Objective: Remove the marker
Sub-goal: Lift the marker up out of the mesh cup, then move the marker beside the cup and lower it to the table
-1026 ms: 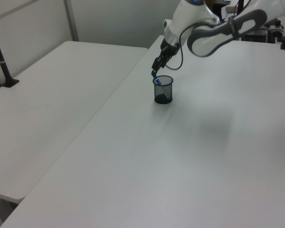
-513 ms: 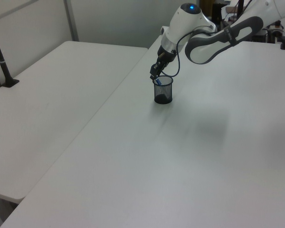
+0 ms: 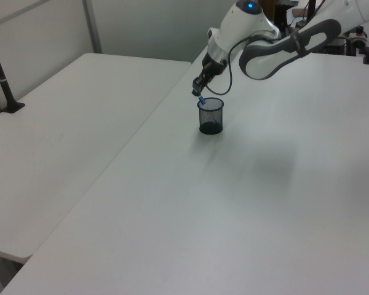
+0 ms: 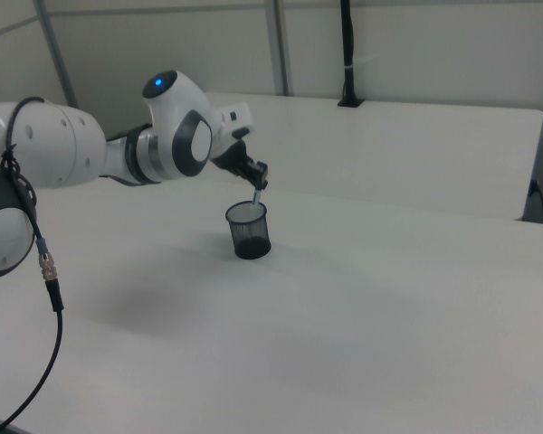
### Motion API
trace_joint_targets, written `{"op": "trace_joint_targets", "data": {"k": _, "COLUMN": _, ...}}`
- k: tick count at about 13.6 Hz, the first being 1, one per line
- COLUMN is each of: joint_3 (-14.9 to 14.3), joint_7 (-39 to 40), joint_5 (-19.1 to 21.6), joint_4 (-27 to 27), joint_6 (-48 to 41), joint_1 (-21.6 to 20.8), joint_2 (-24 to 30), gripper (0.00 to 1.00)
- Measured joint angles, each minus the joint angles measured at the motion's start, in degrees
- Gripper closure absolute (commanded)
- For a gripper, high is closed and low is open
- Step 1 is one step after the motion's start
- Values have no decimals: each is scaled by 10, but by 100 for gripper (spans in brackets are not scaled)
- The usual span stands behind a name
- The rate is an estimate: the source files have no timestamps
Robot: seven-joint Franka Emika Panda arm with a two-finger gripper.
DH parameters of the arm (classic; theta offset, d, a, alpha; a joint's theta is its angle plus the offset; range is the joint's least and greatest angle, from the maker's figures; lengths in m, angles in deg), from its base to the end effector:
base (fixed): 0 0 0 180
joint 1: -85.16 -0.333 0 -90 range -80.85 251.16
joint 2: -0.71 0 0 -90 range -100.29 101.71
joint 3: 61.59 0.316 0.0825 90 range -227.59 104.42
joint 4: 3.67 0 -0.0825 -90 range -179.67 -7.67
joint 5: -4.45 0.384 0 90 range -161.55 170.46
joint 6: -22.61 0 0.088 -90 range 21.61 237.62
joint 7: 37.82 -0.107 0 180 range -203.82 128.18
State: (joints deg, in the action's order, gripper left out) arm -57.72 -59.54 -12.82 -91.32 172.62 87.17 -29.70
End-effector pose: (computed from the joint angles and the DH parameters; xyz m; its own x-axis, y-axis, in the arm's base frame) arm 0.7392 0.0212 0.4117 0.8252 -0.1144 0.5531 -0.1547 -0.9876 0.0265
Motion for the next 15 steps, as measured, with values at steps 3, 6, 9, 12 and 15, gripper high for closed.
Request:
{"op": "trace_joint_targets", "data": {"k": 3, "joint_3": 0, "joint_7": 1, "joint_5": -2, "joint_4": 8, "joint_6": -13, "joint_1": 0, "joint_2": 44, "gripper": 91}}
{"op": "trace_joint_targets", "data": {"k": 6, "joint_3": 5, "joint_7": 15, "joint_5": -2, "joint_4": 8, "joint_6": -104, "joint_1": -6, "joint_2": 95, "gripper": 91}}
{"op": "trace_joint_targets", "data": {"k": 9, "joint_3": 9, "joint_7": 36, "joint_5": -2, "joint_4": 0, "joint_6": -165, "joint_1": -52, "joint_2": 107, "gripper": 90}}
{"op": "trace_joint_targets", "data": {"k": 12, "joint_3": 10, "joint_7": 36, "joint_5": 8, "joint_4": -14, "joint_6": -166, "joint_1": -105, "joint_2": 87, "gripper": 82}}
{"op": "trace_joint_targets", "data": {"k": 15, "joint_3": 10, "joint_7": 36, "joint_5": 27, "joint_4": -18, "joint_6": -170, "joint_1": -130, "joint_2": 51, "gripper": 76}}
